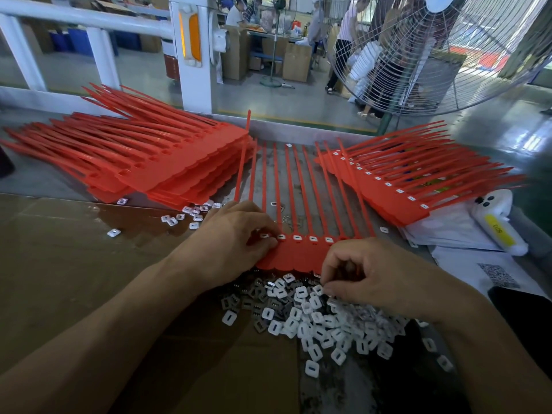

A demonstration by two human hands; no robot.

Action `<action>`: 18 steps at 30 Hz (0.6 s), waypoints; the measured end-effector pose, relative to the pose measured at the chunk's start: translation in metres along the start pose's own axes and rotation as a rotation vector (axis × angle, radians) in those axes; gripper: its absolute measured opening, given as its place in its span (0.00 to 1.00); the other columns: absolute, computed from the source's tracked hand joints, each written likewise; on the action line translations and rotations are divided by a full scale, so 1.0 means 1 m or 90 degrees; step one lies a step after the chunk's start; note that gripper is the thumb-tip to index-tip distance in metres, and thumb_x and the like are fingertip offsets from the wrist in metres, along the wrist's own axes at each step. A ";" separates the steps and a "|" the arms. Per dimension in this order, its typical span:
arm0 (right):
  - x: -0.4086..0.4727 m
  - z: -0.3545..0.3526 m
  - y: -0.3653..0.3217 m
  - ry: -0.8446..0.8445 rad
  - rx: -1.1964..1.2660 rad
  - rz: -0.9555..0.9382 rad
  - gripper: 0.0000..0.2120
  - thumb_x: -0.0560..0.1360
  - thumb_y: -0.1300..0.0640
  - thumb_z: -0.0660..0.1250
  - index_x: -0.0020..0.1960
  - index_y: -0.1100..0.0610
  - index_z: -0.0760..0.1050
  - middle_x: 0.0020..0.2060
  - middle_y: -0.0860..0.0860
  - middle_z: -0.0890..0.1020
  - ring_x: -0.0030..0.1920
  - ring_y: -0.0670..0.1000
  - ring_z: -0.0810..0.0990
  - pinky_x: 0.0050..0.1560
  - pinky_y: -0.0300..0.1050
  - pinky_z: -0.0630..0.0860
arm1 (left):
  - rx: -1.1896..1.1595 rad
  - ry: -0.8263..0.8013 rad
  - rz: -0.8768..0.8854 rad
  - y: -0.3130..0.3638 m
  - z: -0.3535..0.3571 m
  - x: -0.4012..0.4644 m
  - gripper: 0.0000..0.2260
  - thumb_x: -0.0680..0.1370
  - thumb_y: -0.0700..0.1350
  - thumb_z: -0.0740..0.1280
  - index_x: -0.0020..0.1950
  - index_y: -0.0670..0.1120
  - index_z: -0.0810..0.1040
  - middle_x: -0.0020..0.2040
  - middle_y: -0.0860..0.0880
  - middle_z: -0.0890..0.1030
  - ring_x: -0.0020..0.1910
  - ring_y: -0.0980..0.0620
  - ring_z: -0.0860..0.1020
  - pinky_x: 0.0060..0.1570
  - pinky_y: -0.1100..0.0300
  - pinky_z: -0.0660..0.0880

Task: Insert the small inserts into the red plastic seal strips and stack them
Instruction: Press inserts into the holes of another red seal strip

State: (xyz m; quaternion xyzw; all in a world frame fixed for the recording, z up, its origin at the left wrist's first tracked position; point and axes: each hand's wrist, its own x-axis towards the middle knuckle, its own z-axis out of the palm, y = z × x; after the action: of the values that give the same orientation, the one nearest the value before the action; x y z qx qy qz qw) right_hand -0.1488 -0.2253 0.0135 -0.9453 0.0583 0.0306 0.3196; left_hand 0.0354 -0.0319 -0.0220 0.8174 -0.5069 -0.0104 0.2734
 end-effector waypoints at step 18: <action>0.003 0.005 0.002 0.002 -0.013 -0.014 0.09 0.72 0.49 0.80 0.48 0.41 0.83 0.42 0.41 0.81 0.38 0.40 0.77 0.39 0.33 0.72 | 0.001 -0.006 0.002 -0.001 0.001 0.001 0.10 0.80 0.56 0.66 0.61 0.60 0.81 0.60 0.61 0.76 0.63 0.57 0.71 0.68 0.48 0.70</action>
State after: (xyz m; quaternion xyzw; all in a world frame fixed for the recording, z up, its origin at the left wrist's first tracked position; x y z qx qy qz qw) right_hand -0.1458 -0.2242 0.0085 -0.9492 0.0478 0.0263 0.3100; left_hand 0.0366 -0.0321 -0.0229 0.8170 -0.5092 -0.0135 0.2703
